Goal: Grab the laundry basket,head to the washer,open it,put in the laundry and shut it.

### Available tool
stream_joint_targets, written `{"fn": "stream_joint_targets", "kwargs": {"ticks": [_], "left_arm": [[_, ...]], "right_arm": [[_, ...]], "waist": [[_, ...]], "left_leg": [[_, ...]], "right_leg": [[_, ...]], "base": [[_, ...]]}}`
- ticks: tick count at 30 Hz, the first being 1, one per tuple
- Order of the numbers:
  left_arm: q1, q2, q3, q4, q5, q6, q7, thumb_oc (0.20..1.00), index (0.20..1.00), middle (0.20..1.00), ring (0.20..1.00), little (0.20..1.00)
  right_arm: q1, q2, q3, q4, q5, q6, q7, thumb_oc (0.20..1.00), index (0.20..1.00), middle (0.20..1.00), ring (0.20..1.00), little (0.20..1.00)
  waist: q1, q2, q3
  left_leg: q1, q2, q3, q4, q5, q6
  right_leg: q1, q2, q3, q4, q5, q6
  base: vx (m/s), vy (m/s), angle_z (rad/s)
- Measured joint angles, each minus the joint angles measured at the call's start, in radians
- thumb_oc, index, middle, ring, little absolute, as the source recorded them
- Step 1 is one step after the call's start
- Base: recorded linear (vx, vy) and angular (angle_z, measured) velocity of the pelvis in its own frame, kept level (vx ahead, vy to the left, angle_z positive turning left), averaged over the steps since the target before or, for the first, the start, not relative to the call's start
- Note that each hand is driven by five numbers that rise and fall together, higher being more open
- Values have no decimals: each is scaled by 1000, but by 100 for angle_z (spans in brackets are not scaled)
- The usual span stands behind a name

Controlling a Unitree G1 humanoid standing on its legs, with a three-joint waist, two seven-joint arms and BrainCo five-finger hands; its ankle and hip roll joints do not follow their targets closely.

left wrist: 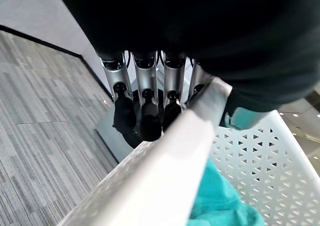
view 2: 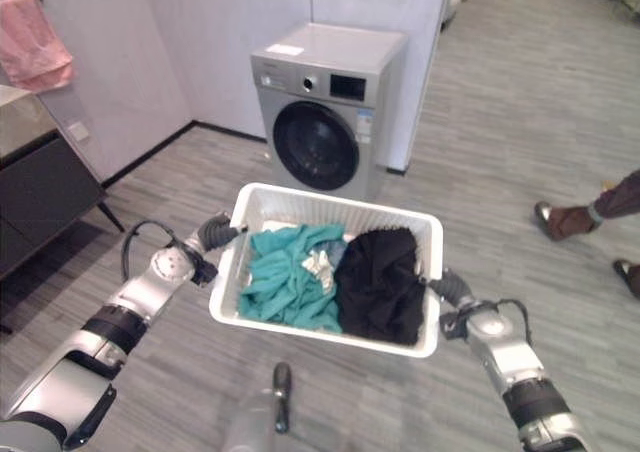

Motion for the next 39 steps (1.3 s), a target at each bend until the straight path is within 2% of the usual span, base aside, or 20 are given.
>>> {"fn": "stream_joint_targets", "kwargs": {"ticks": [4, 5, 7, 10, 11, 13, 15, 16, 19, 20, 24, 27, 29, 30, 31, 32, 34, 35, 36, 39], "left_arm": [[22, 6, -2, 0, -2, 4, 0, 200, 200, 200, 200, 200], [24, 11, -2, 0, -2, 10, 0, 200, 200, 200, 200, 200], [27, 15, -4, -6, -2, 13, 1, 200, 200, 200, 200, 200], [15, 56, -5, -27, -1, 4, 3, 200, 200, 200, 200, 200], [10, 69, -4, -33, -1, 3, 7, 200, 200, 200, 200, 200], [-9, 80, -1, -50, -2, -4, 10, 200, 200, 200, 200, 200], [-11, 92, 3, -51, -2, -2, 10, 200, 200, 200, 200, 200], [-10, 96, 2, -54, -3, -2, 7, 200, 200, 200, 200, 200], [-8, 81, 8, -49, -26, -4, 3, 200, 200, 200, 200, 200], [-5, 67, 6, -40, -26, -2, 1, 200, 200, 200, 200, 200], [-5, 16, -25, -23, -22, -3, 1, 200, 200, 200, 200, 200], [-4, -7, -32, 25, -15, -2, 1, 200, 200, 200, 200, 200], [1, -9, -33, 28, 5, -6, 1, 200, 200, 200, 200, 200], [9, -45, -10, 38, 12, -7, 7, 200, 200, 200, 200, 200], [21, -78, -11, 39, 14, -2, 11, 200, 200, 200, 200, 200], [28, -74, -11, 14, 14, -7, 11, 200, 200, 200, 200, 200], [27, -43, -11, -24, 13, -6, 10, 200, 200, 200, 200, 200], [21, -40, -6, -27, 13, -8, 10, 200, 200, 200, 200, 200], [26, -39, -5, -31, 13, -6, 13, 200, 200, 200, 200, 200], [32, -21, -1, -54, 10, -5, 9, 200, 200, 200, 200, 200]], "right_arm": [[-5, 20, 18, 38, -2, 0, 10, 200, 200, 200, 200, 200], [-6, 33, 18, 39, -2, 1, 8, 200, 200, 200, 200, 200], [-4, 36, 7, 30, -3, 1, 4, 200, 200, 200, 200, 200], [-10, 78, 1, 31, -4, 0, 2, 200, 200, 200, 200, 200], [-14, 98, -10, 34, -5, 0, 0, 200, 200, 200, 200, 200], [-21, 106, -7, 42, -7, -3, -2, 200, 200, 200, 200, 200], [-30, 115, -6, 45, -8, -4, -1, 200, 200, 200, 200, 200], [-27, 115, -1, 45, -10, -4, 1, 200, 200, 200, 200, 200], [-16, 98, 5, 42, -9, -12, 9, 200, 200, 200, 200, 200], [-6, 87, 1, 37, -8, -14, 12, 200, 200, 200, 200, 200], [57, 84, -41, 45, -6, -14, 21, 200, 200, 200, 200, 200], [68, 85, -44, 49, -5, -14, 24, 200, 200, 200, 200, 200], [74, 84, -43, 51, -5, -14, 28, 200, 200, 200, 200, 200], [66, 75, -55, 71, -4, -19, 33, 200, 200, 200, 200, 200], [67, 63, -60, 86, -5, -15, 23, 200, 200, 200, 200, 200], [64, 44, -77, 83, -4, -21, 24, 200, 200, 200, 200, 200], [54, 37, -78, 64, -3, -22, 27, 200, 200, 200, 200, 200], [50, 32, -77, 64, -2, -45, 29, 200, 200, 200, 200, 200], [42, 28, -78, 61, -3, -47, 26, 200, 200, 200, 200, 200], [42, 27, -78, 43, -2, -46, 20, 200, 200, 200, 200, 200]], "waist": [[65, -15, 3], [67, -38, 5], [66, -52, -1], [63, -82, -18], [56, -90, -23], [40, -69, -25], [41, -52, -15], [28, -29, -13], [-41, 2, -13], [-52, -5, -15], [-117, -9, -14], [-121, -7, -13], [-108, -60, -28], [-107, -36, -30], [-94, -3, -48], [-85, 8, -54], [-80, -11, -45], [-78, -15, -41], [-69, -19, -38], [-60, -73, -10]], "left_leg": [[101, -15, -10, 14, -19, 54], [109, -41, 10, 37, 60, 90], [129, -78, 21, 84, 80, 113], [262, -135, 81, 71, 20, 201], [285, -154, 93, 79, 16, 198], [344, -181, 90, 114, -77, 286], [390, -187, 94, 102, -93, 283], [423, -181, 84, 88, -80, 257], [494, -176, -47, 26, -106, 204], [514, -183, -61, 11, -135, 157], [609, -219, -153, -8, -166, 156], [684, -226, -136, -6, -166, 155], [740, -286, -121, 89, -219, 73], [728, -274, -125, 161, -238, 43], [716, -257, -134, 235, -243, 20], [643, -205, -91, 382, -280, 32], [546, -126, -92, 547, -290, 32], [470, -102, -125, 655, -242, -12], [405, -97, -118, 809, -222, -6], [274, -34, -32, 859, -251, 38]], "right_leg": [[130, -22, 77, 17, -122, 54], [147, -54, 88, 42, -150, 71], [131, -94, 91, 148, -143, 101], [-101, -197, 113, 774, -23, 225], [-171, -228, 117, 922, 28, 252], [-309, -280, 107, 1086, 59, 245], [-401, -335, 48, 1159, 3, 203], [-456, -349, -10, 1117, -30, 175], [-569, -218, -29, 725, -68, 173], [-579, -176, -34, 457, -32, 164], [-592, -130, 68, 90, 154, 142], [-579, -130, 35, 67, 213, 92], [-490, -150, 62, 49, 332, -81], [-471, -151, 65, 64, 373, -32], [-462, -133, 56, 75, 346, -49], [-390, -116, 49, 30, 319, -14], [-337, -85, 40, 2, 298, -1], [-339, -67, 40, 26, 265, -20], [-330, -58, 56, 38, 245, -22], [-261, -73, 86, -9, 227, -27]], "base": [[501, 152, -45], [440, 170, -35], [583, 279, -23], [413, 274, -31], [237, 215, -10], [389, 265, -10], [389, 69, -16], [541, -49, 41], [405, -154, 77], [292, -129, 68], [438, -208, 112], [196, -138, 66], [437, -383, 51], [335, -299, 26], [144, -177, 32], [280, -377, 31], [170, -277, 16], [48, -141, -19], [84, -181, -22], [123, -38, -26]]}}
